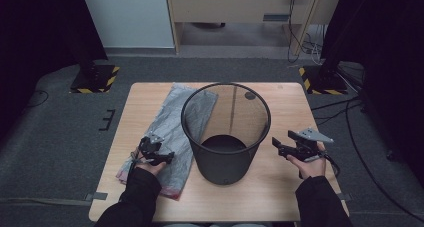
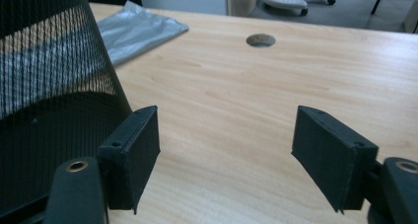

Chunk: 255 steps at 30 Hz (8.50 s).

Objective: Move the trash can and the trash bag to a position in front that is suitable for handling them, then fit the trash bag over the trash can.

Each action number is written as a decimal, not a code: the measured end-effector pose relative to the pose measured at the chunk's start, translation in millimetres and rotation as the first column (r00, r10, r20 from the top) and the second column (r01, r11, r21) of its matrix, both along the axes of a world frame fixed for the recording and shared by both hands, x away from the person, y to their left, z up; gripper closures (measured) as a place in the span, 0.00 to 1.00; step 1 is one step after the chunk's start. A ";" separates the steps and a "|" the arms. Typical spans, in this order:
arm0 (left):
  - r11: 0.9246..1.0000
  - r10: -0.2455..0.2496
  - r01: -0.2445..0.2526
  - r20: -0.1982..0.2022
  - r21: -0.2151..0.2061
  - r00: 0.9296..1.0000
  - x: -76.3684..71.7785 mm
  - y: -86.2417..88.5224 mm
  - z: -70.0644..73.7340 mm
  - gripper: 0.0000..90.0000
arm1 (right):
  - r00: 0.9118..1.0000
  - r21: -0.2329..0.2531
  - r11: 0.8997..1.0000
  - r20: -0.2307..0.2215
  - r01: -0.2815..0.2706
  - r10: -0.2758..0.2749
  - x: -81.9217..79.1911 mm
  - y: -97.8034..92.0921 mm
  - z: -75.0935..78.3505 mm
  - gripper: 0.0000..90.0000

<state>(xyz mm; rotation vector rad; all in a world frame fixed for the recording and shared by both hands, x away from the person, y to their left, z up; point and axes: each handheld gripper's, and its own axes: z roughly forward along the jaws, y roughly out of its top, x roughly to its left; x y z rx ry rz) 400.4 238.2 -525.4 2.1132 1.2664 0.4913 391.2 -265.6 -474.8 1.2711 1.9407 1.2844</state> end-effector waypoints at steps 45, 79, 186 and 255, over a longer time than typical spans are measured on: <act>0.995 -0.081 0.086 0.091 -0.048 0.993 6.5 -45.8 36.9 0.25 | 0.999 -0.031 1.000 -0.053 0.004 -0.006 3.1 -11.6 -13.7 0.24; 0.989 -0.004 0.009 0.036 -0.146 0.999 27.7 -32.9 24.7 0.99 | 0.997 -0.050 0.999 -0.077 -0.001 -0.003 10.5 -14.6 -19.3 0.24; 0.760 -0.262 0.511 0.530 -0.402 0.807 -77.3 -81.3 184.5 0.97 | 0.831 0.191 0.875 0.453 -0.444 0.322 3.4 52.9 160.7 1.00; 0.831 0.055 0.213 0.458 -0.514 0.887 -49.4 -64.0 174.9 0.49 | 0.901 0.297 0.898 0.387 -0.324 0.198 4.1 32.5 172.4 0.41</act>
